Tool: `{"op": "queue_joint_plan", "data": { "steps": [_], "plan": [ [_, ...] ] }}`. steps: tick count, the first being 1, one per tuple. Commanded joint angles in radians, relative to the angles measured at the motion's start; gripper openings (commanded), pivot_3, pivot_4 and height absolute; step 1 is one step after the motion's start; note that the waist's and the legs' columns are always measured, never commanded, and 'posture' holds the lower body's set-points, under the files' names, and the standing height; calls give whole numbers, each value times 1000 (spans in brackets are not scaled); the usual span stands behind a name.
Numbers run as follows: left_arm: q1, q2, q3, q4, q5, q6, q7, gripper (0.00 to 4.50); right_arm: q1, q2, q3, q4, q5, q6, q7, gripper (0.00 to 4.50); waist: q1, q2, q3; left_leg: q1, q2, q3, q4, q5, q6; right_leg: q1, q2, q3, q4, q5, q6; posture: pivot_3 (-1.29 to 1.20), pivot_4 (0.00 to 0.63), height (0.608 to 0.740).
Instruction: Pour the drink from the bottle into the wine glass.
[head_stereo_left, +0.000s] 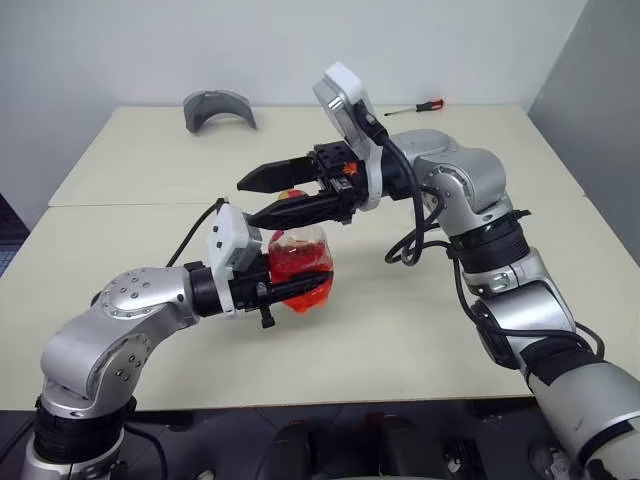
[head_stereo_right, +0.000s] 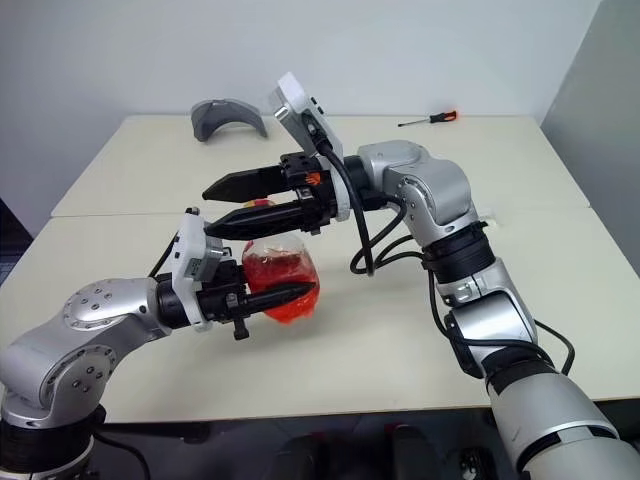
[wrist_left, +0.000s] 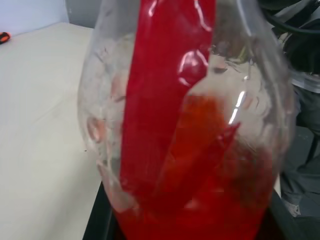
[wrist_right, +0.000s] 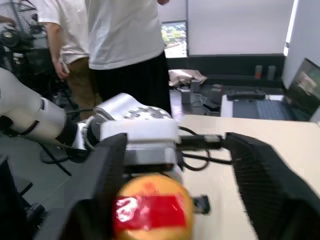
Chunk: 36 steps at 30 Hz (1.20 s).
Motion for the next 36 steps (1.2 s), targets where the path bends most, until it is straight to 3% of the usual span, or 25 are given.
{"op": "queue_joint_plan", "data": {
  "steps": [1, 6, 17, 23, 36],
  "plan": [
    [-50, -1, -4, 9, 23, -67, -5, 1297, 13, -66, -44, -46, -24, 10, -27, 4392, 6, 0, 0, 0, 0, 0, 0, 0, 0, 0, 0, 0, 0, 0, 0, 0, 150, 740],
    [-130, -41, -47, 159, 112, -142, 14, 1297, 113, -140, -142, -221, -2, 123, -208, 4500, 7, 0, 0, -1, 0, 0, 0, 0, 0, 0, 0, -1, 0, 0, 0, 0, 150, 740],
    [-365, -230, -123, 475, 243, -266, 68, 1296, 247, -21, -259, -481, -21, 221, -683, 4500, 0, 0, 0, -2, 0, 1, 0, 0, 0, -3, 0, 0, 2, 0, 0, 0, 150, 740],
    [-413, -282, -144, 553, 280, -316, 51, 1296, 232, 30, -212, -445, -102, 128, -777, 4500, -3, 0, 0, -2, 0, 2, 0, 2, -4, -3, 0, 2, 2, 0, 0, 0, 150, 740],
    [-369, -279, -134, 536, 302, -334, 41, 1296, 182, 46, -205, -361, -131, 77, -812, 4500, -3, 0, 0, -2, 0, 2, 0, 2, -4, -4, 0, 2, 2, 0, 0, 0, 150, 740]
  ]
}}
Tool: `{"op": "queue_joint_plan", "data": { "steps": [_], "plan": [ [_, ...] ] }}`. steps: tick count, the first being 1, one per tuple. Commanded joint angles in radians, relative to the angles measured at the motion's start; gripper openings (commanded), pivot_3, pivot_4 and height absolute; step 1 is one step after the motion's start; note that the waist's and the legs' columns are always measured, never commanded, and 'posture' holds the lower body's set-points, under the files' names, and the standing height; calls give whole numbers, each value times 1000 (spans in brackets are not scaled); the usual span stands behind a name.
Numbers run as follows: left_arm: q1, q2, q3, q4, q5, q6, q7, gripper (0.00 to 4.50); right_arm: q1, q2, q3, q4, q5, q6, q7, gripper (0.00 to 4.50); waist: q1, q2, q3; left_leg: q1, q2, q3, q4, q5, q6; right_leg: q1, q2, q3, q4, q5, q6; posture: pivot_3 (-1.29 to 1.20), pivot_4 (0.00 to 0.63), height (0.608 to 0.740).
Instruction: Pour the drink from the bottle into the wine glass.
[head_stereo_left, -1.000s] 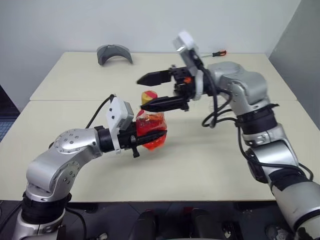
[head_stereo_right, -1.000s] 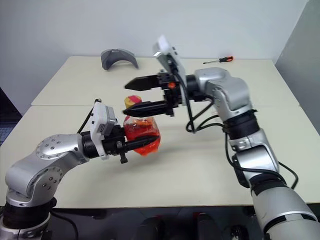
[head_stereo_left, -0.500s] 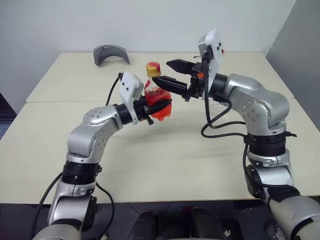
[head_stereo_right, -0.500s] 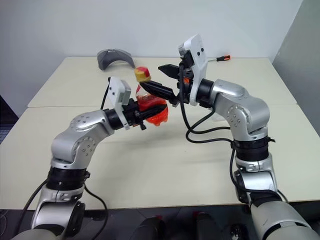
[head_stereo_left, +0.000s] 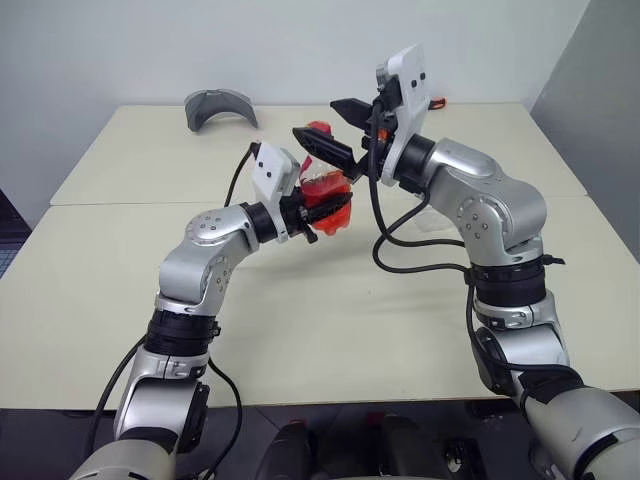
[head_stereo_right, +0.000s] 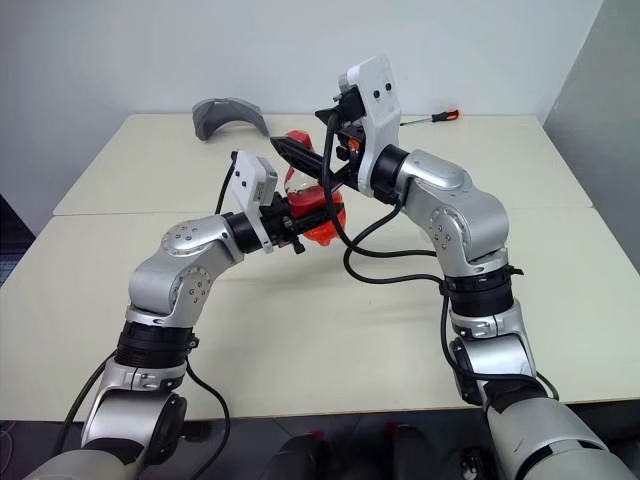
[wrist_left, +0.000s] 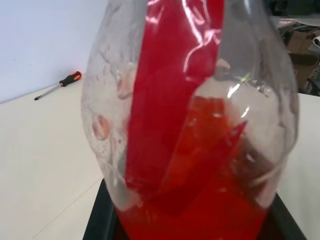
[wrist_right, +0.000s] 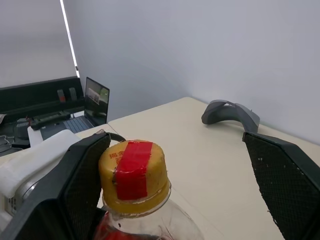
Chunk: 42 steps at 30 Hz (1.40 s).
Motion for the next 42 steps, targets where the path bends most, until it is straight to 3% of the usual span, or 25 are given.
{"op": "queue_joint_plan", "data": {
  "steps": [1, 6, 12, 18, 21, 26, 34, 42],
  "plan": [
    [11, 7, 23, -66, -8, -17, -1, 1296, -26, -11, -10, -15, -11, -22, -9, 4500, 0, 0, 0, 0, 0, 0, 0, 0, 0, 0, 0, 0, 0, 0, 0, 0, 150, 740],
    [37, 13, 37, -106, -19, 10, 15, 1296, 10, -61, -10, -45, -4, -3, 14, 4500, 0, 0, 0, 0, 0, 0, 0, 0, 0, 0, 0, 0, 0, 0, 0, 0, 150, 740],
    [52, 32, 56, -133, -26, 30, 20, 1296, 105, -230, -50, -84, 7, 18, 85, 4500, 5, -1, 0, 0, 0, -1, 1, -1, 1, 1, 0, -1, -1, 0, 0, 0, 150, 740],
    [51, 34, 63, -136, -26, 35, 20, 1295, 141, -313, -69, -94, 29, 28, 117, 4500, -4, 0, 1, 0, 0, 1, 0, -2, 4, 1, 0, 0, 0, 0, 0, 0, 150, 740],
    [40, 31, 61, -120, -22, 29, 18, 1295, 155, -300, -60, -130, 67, 49, 137, 4500, -6, 0, 1, 0, 1, 1, 0, -2, 4, 1, 1, 0, 0, 0, 0, 0, 150, 740],
    [16, 23, 54, -82, -9, 8, 11, 1295, 110, -185, -43, -179, 137, 90, 109, 4500, -5, 0, 1, 0, 1, 1, 0, -2, 4, 1, 1, 0, 0, 0, 0, 0, 150, 740],
    [6, 20, 53, -56, 1, -9, 9, 1295, 11, -76, -24, -74, 79, 20, 45, 4500, 1, 0, 1, 0, 1, 0, 0, 0, 0, 1, 0, 0, -1, 0, 0, 0, 150, 740],
    [12, 18, 54, -64, -2, -2, 17, 1295, 1, -65, 6, -25, 32, -30, 52, 4500, 0, 0, 1, 0, 1, 0, 0, 0, 0, 1, 0, 0, 0, 0, 0, 0, 150, 740]
  ]
}}
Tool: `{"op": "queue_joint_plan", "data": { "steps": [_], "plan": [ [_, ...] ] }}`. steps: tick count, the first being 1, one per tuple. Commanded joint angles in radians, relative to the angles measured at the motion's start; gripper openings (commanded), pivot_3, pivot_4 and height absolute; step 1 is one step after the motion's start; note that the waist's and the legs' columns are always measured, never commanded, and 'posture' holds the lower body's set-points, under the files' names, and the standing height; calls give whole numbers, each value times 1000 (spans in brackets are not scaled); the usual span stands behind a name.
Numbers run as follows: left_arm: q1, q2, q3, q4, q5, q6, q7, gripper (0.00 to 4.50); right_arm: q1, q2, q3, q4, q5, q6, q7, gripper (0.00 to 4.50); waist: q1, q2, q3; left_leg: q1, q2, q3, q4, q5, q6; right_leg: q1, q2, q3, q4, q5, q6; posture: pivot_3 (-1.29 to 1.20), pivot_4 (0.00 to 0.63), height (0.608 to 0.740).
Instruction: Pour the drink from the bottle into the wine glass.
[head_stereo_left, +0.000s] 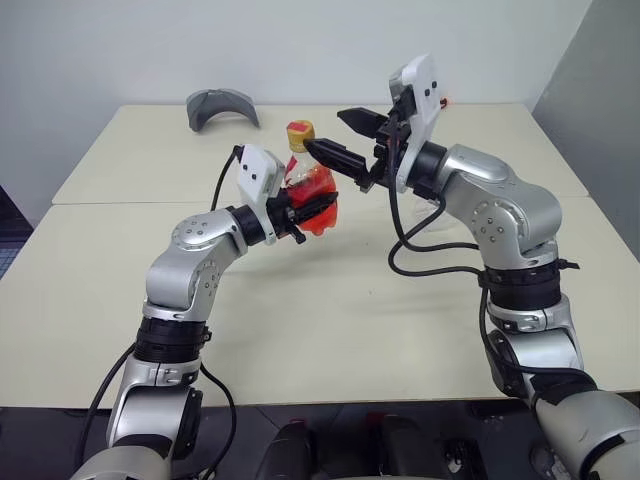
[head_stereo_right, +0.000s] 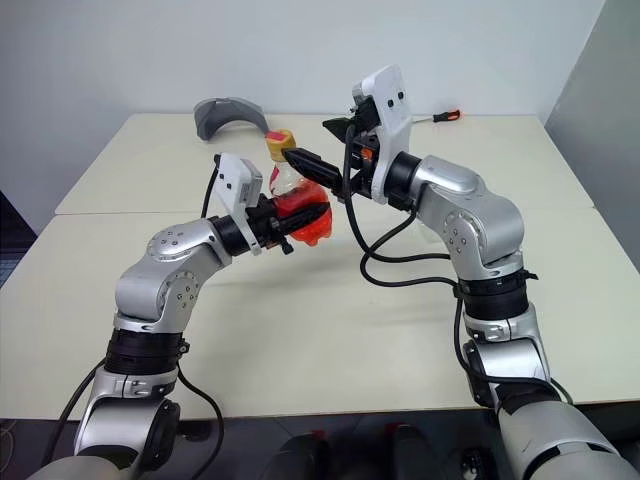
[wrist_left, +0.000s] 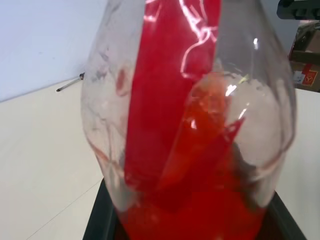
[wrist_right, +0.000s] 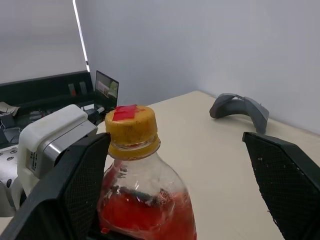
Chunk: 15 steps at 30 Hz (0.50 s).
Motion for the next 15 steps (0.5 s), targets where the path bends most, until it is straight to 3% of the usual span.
{"op": "queue_joint_plan", "data": {
  "steps": [1, 15],
  "plan": [
    [-22, -2, 9, -37, -7, -17, -4, 1295, -31, 3, -3, -2, -16, -31, -1, 4500, 0, 0, 0, 0, 0, 0, 0, 0, 0, 0, 0, 0, 0, 0, 0, 0, 150, 740],
    [-32, -5, 4, -20, -2, -25, -14, 1295, -45, 10, 12, -17, 8, -22, 40, 4500, 0, 0, 0, 0, 0, 0, 0, 0, 0, 0, 0, 0, 0, 0, 0, 0, 150, 740]
  ]
}}
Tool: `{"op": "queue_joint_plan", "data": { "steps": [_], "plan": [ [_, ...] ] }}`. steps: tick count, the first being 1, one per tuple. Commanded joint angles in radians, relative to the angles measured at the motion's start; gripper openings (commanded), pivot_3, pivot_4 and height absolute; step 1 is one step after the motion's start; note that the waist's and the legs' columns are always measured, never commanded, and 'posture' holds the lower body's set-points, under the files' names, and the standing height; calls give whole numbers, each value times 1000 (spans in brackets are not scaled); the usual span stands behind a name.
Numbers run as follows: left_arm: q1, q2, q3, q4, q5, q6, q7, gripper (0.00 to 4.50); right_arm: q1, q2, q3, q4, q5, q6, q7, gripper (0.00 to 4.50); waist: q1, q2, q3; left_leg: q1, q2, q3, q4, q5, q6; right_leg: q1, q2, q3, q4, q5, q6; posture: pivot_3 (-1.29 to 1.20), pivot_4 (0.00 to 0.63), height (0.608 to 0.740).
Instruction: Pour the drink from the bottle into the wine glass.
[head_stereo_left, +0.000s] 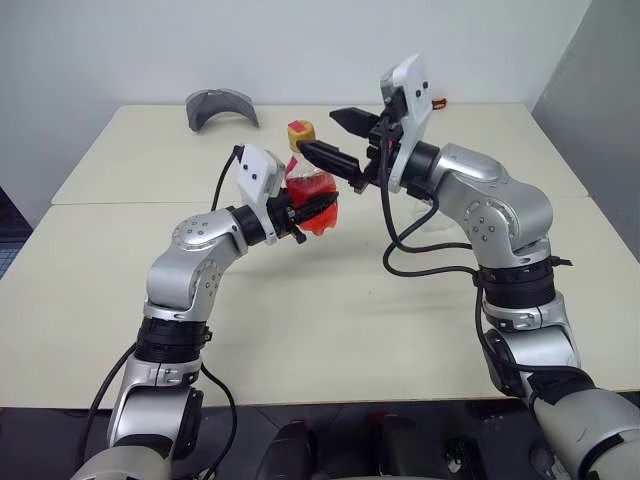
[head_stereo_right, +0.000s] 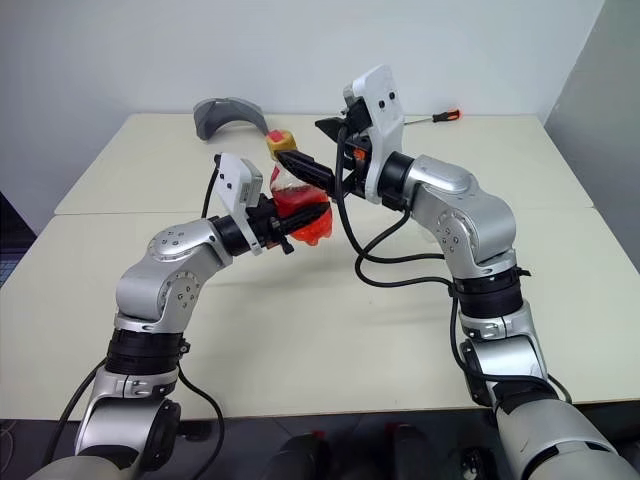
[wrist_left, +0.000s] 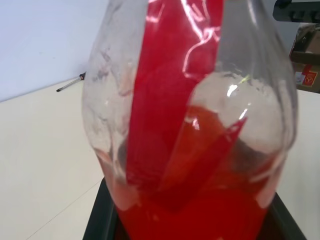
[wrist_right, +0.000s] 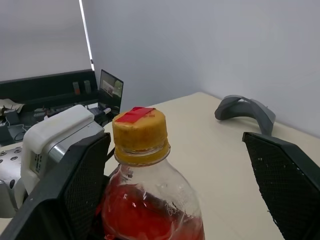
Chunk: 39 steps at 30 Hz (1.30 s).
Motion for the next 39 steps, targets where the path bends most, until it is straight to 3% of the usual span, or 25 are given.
{"op": "queue_joint_plan", "data": {
  "steps": [1, 24, 29, 39],
  "plan": [
    [-33, -1, 4, -18, -2, -25, -13, 1295, -38, 3, -4, -34, 8, -8, 11, 4500, 0, 0, 0, 0, 0, 0, 0, 0, 0, 0, 0, 0, 0, 0, 0, 0, 150, 740],
    [-35, -10, 1, -24, 1, -22, -14, 1294, -95, 29, -2, 102, -94, -92, -5, 4500, 0, 0, 0, 0, 0, 0, 0, 0, 0, 0, 0, 0, 0, 0, 0, 0, 150, 740],
    [-21, -10, 0, -40, -1, -15, -10, 1294, -72, -26, -14, 97, -109, -79, -1, 4500, 0, 0, 0, 0, 0, 0, 0, 0, 0, 0, 0, 0, 0, 0, 0, 0, 150, 740],
    [56, 15, 2, -125, -33, 25, -6, 1290, 103, -277, -90, -25, -72, 26, 45, 4500, 6, 0, 0, -1, -1, 0, 0, -1, 1, 0, -1, 0, 0, 0, 0, 0, 150, 740]
  ]
}}
